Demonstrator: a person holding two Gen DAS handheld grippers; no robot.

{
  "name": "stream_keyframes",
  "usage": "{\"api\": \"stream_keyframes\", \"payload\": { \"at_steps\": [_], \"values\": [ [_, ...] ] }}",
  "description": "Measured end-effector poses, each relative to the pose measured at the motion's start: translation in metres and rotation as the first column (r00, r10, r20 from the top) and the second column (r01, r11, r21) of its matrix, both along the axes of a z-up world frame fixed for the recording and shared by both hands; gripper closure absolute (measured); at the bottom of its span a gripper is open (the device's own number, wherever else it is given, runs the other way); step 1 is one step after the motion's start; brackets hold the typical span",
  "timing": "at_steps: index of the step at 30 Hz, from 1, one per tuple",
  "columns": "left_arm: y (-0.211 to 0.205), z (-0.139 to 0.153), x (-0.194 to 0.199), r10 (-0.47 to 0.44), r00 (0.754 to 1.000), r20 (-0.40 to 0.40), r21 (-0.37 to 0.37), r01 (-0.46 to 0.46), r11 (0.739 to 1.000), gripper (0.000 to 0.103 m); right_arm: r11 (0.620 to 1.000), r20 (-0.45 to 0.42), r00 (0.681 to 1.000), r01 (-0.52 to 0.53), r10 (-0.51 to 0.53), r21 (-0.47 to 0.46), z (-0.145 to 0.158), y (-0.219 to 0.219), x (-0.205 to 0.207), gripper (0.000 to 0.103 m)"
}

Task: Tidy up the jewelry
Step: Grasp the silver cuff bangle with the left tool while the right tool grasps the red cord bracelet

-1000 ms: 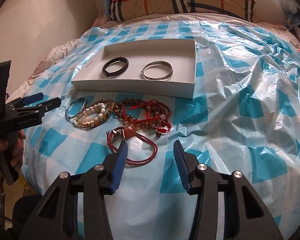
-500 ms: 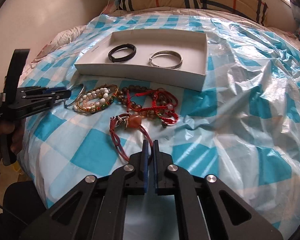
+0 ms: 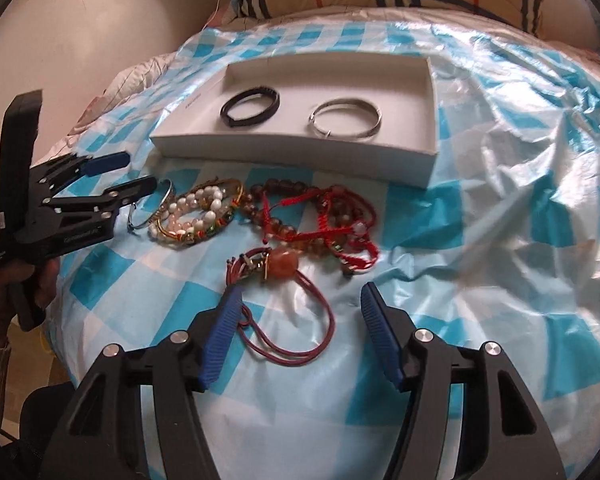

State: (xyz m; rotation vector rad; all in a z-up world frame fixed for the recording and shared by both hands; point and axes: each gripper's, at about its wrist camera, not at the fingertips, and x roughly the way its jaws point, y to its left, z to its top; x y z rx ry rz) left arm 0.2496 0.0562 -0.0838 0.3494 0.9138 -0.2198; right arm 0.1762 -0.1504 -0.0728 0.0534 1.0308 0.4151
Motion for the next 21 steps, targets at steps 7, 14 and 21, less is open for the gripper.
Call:
{"api": "stream_keyframes", "payload": {
  "at_steps": [7,14,21],
  "values": [
    [0.009,-0.004,-0.017,-0.045,0.989,-0.141,-0.165,0.021,0.986,0.099,1.0,0.029,0.999,-0.016,0.017,-0.013,0.014,-0.014,-0.019,0.099],
    [0.019,0.0,-0.036,-0.052,0.987,-0.153,-0.209,0.019,0.978,0.098,1.0,0.021,1.0,0.017,-0.018,0.014,0.025,-0.034,-0.025,0.097],
    [0.01,-0.004,-0.032,-0.058,0.994,-0.093,-0.145,0.044,0.988,0.06,0.998,0.024,1.0,0.016,-0.018,0.063,0.018,-0.021,-0.013,0.04]
  ]
}}
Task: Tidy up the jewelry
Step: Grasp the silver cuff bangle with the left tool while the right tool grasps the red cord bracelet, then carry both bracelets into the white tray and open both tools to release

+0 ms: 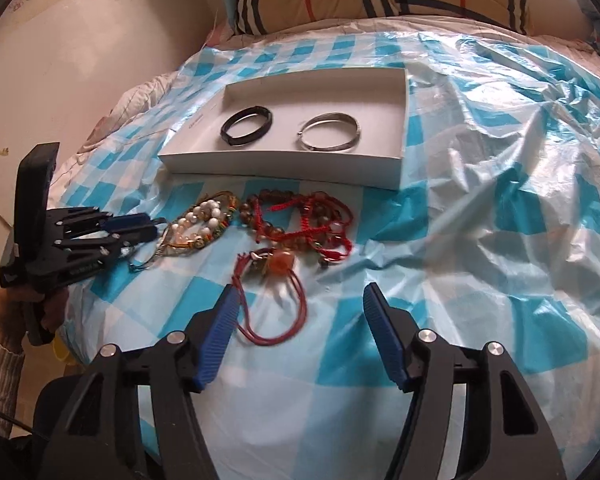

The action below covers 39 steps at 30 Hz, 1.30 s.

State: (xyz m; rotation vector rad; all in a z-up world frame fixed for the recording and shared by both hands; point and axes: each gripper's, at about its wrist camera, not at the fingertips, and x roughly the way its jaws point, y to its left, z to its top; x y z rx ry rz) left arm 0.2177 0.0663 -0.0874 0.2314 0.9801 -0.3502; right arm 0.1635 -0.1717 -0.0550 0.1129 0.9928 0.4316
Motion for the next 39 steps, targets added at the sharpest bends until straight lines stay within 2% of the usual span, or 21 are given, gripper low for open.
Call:
{"api": "stream_keyframes", "payload": {
  "at_steps": [2,3,4,5,7,13,22,27,31,39],
  "values": [
    [-0.004,-0.005,0.002,0.006,1.0,0.003,0.008,-0.006,1.0,0.06,1.0,-0.013,1.0,-0.024,0.024,-0.007,-0.008,0.01,0.006,0.04],
    [-0.005,-0.005,0.003,0.006,1.0,-0.001,0.005,-0.006,1.0,0.07,0.999,-0.029,0.999,-0.04,0.04,-0.009,-0.013,0.015,0.009,0.041],
    [-0.006,-0.005,0.004,0.001,1.0,-0.014,-0.007,-0.001,1.0,0.082,0.998,-0.038,0.998,-0.054,0.053,-0.019,-0.017,0.019,0.01,0.058],
    [-0.007,-0.003,0.004,0.006,1.0,-0.021,-0.005,-0.006,1.0,0.095,0.997,-0.036,0.997,-0.067,0.066,-0.044,-0.019,0.024,0.009,0.084],
    [-0.004,0.003,0.001,0.008,1.0,-0.026,-0.031,-0.009,0.999,0.099,0.994,-0.026,0.995,-0.094,0.092,-0.05,-0.015,0.028,0.002,0.098],
    [0.015,0.026,-0.017,0.058,0.998,-0.009,-0.118,-0.058,0.991,0.1,0.999,0.032,0.999,-0.038,0.038,0.016,0.01,0.007,-0.02,0.099],
    [0.024,0.051,-0.035,0.1,0.995,0.025,-0.165,-0.094,0.982,0.099,0.995,0.121,0.992,0.012,-0.024,0.098,0.055,-0.008,-0.042,0.099],
    [0.013,0.07,-0.039,0.13,0.988,0.088,-0.169,-0.113,0.979,0.099,0.995,0.202,0.978,0.027,-0.046,0.098,0.077,-0.006,-0.044,0.099],
    [0.002,0.084,-0.038,0.169,0.973,0.157,-0.145,-0.147,0.979,0.099,0.994,0.26,0.964,0.038,-0.063,0.101,0.09,-0.004,-0.041,0.099],
    [-0.01,0.098,-0.031,0.218,0.951,0.219,-0.126,-0.195,0.973,0.099,0.994,0.331,0.941,0.039,-0.072,0.105,0.104,0.005,-0.034,0.099]
  ]
}}
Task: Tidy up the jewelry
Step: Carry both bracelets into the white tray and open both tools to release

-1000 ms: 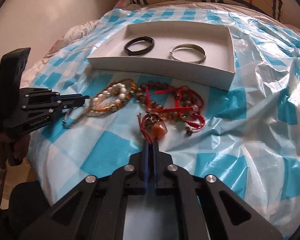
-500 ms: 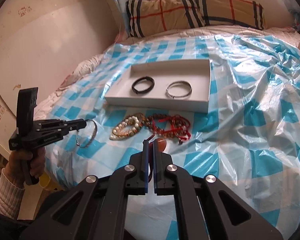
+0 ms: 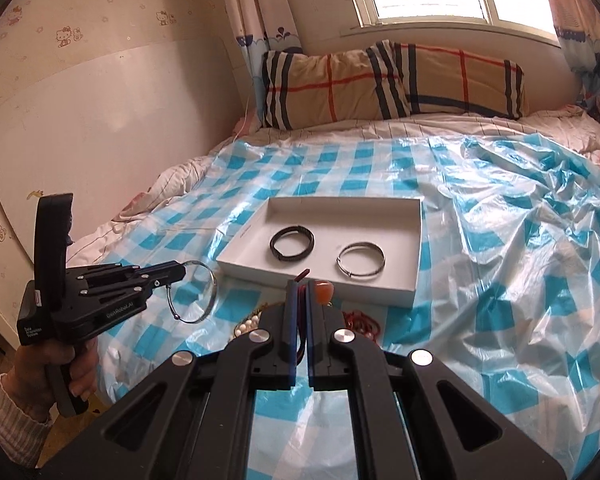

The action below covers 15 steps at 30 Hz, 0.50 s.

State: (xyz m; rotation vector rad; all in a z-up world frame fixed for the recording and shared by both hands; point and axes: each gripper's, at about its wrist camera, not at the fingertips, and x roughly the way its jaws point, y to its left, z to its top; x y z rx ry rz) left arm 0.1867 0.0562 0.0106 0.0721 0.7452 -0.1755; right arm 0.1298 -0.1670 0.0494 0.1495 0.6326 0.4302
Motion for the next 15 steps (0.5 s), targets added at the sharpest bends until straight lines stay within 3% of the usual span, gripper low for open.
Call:
{"api": "stream_keyframes", "payload": {
  "at_steps": [15],
  "values": [
    [-0.015,0.003,0.031,0.019,0.999,0.034,-0.01,-0.018,1.0,0.099,1.0,0.045,0.999,0.02,-0.02,0.007,-0.001,0.01,0.04,0.099]
  ]
}}
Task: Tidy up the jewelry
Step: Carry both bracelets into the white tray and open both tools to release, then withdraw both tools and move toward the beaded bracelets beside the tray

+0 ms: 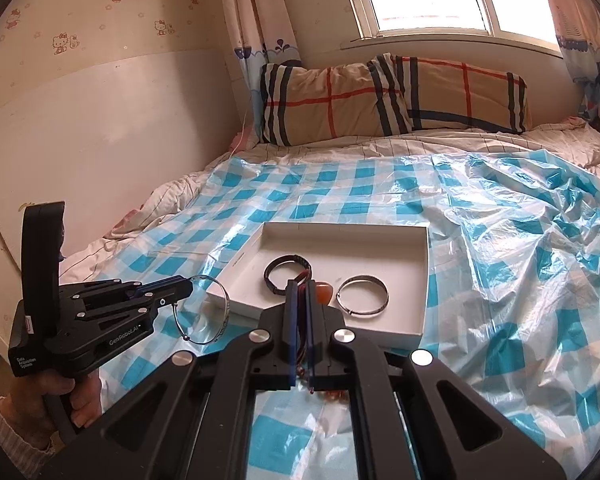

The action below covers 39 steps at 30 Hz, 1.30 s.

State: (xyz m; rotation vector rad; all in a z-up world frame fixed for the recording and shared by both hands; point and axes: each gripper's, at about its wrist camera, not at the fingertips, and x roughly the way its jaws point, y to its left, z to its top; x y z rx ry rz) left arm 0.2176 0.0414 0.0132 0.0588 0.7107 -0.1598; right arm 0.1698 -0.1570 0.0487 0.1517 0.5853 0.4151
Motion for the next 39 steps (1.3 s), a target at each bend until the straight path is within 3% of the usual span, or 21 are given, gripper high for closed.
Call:
{"api": "stream_keyframes", "payload": {
  "at_steps": [19,21,22,23,30,34,36,39],
  "values": [
    [-0.014,-0.016,0.074,0.047,0.999,0.003,-0.027,-0.047,0.999,0.099,1.0,0.028,1.0,0.001,-0.001,-0.02,-0.023,0.016,0.082,0.099],
    [-0.017,-0.024,0.088,0.05,0.998,-0.032,-0.03,-0.051,0.998,0.098,0.999,-0.021,1.0,0.004,-0.005,-0.048,-0.035,0.02,0.1,0.092],
    [-0.017,-0.031,0.097,0.053,0.997,-0.06,-0.033,-0.055,0.998,0.098,0.999,-0.06,0.998,0.013,-0.016,-0.048,-0.044,0.019,0.108,0.069],
    [-0.017,-0.036,0.101,0.063,0.995,-0.077,-0.035,-0.065,0.997,0.097,0.999,-0.072,0.997,0.022,-0.025,-0.034,-0.049,0.016,0.11,0.064],
    [-0.013,-0.046,0.081,0.068,0.993,-0.101,-0.037,-0.072,0.997,0.093,0.999,-0.09,0.995,0.043,-0.044,-0.017,-0.052,-0.005,0.074,0.064],
    [-0.011,-0.048,0.058,0.056,0.992,-0.113,-0.026,-0.059,0.998,0.078,0.998,-0.106,0.993,0.054,-0.057,-0.027,-0.05,-0.016,0.05,0.063],
    [-0.009,-0.049,0.045,0.052,0.992,-0.117,-0.022,-0.055,0.998,0.064,0.998,-0.114,0.992,0.059,-0.062,-0.029,-0.049,-0.021,0.041,0.059],
    [-0.004,-0.054,0.03,0.047,0.99,-0.135,-0.016,-0.05,0.999,0.061,0.997,-0.125,0.99,0.064,-0.068,-0.034,-0.049,-0.027,0.028,0.058]
  ]
}}
